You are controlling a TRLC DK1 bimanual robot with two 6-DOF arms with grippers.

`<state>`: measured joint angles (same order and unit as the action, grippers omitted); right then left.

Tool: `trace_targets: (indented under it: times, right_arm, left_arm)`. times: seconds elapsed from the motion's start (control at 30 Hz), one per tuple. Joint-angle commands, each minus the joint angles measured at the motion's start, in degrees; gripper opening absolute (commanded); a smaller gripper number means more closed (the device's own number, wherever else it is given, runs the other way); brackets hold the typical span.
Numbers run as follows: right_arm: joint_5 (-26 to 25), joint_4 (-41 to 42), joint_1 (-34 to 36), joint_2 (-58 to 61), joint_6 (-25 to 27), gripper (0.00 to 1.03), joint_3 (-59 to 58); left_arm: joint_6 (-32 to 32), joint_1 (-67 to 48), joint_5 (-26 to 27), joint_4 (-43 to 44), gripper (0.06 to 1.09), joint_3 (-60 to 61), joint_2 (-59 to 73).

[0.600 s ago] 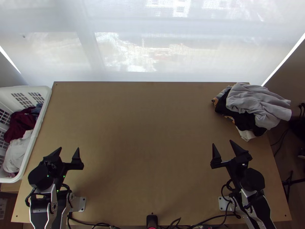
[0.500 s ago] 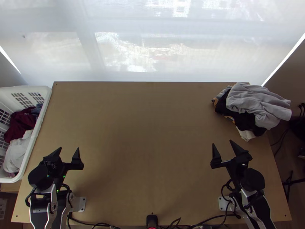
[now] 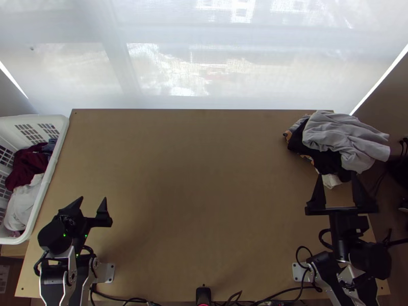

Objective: Fold the t-shirt

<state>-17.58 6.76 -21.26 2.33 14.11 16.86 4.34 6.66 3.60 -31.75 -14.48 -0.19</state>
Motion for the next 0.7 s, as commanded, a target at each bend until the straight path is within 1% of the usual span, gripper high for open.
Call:
trace_targets:
  times: [0.0,0.03,0.07,0.1,0.13,0.2,0.23,0.27,0.3,0.33,0.4,0.47,0.57,0.6,0.67]
  right_arm:
    - [-2.98,-5.01,-0.1,9.36,4.44,0.98,12.76]
    - [-2.98,-6.76,-0.45,12.26,4.17,0.98,15.13]
    - [-3.07,-8.7,-0.98,15.25,3.65,0.98,17.5]
    - [-3.86,-9.23,-1.24,18.15,3.56,0.98,19.52]
    - [-5.18,-10.72,-1.33,21.31,2.68,0.98,21.99]
    - [-5.36,-15.2,-2.04,26.59,-0.22,0.98,26.91]
    - [-5.79,-16.26,-2.04,28.96,-1.28,0.98,28.75]
    - [-5.97,-17.49,-2.3,30.81,-2.16,0.98,30.25]
    - [-5.88,-19.33,-2.91,32.39,-2.51,0.98,31.74]
    - [-4.74,-20.56,-2.83,33.44,-2.51,0.98,32.62]
    - [1.41,-23.64,-1.95,33.71,-1.36,0.98,33.67]
    - [2.64,-29.26,-1.95,35.38,-1.54,0.98,35.87]
    - [3.08,-40.34,-3.09,39.16,-2.16,0.98,38.86]
    - [3.08,-42.36,-3.62,39.77,-1.89,0.98,38.95]
    - [2.91,-45.26,-4.5,40.83,0.57,0.98,39.04]
  left_arm:
    - [-2.84,-2.09,0.01,-0.33,1.04,-0.11,0.01]
    - [-2.49,-1.91,-0.87,-0.42,1.04,-0.2,-0.08]
    - [-2.49,-2.0,-3.16,-0.42,1.04,-0.64,-0.08]
    - [-2.49,-2.0,-5.79,-0.24,1.04,-0.81,0.01]
    - [-2.23,-2.09,-7.29,-0.16,1.04,-0.64,0.1]
    - [-1.26,-1.73,-8.17,0.19,1.04,-0.64,0.01]
    - [0.06,-1.82,-8.17,0.28,1.04,-0.9,0.1]
    - [3.13,-1.65,-8.08,0.28,1.04,-0.99,0.36]
    - [3.75,-1.56,-8.08,0.37,1.04,-1.08,0.27]
    - [3.75,-1.56,-8.69,0.81,1.04,-1.43,0.45]
    - [3.84,-1.12,-10.1,2.13,1.04,-3.19,2.73]
    - [3.75,0.73,-11.24,2.92,1.04,-7.84,10.29]
    - [0.23,5.56,-10.63,-0.24,1.04,-20.06,28.14]
    - [-1.35,6.97,-10.63,-1.12,1.04,-24.19,33.14]
    - [-4.95,9.87,-10.54,-2.09,1.04,-32.72,40.79]
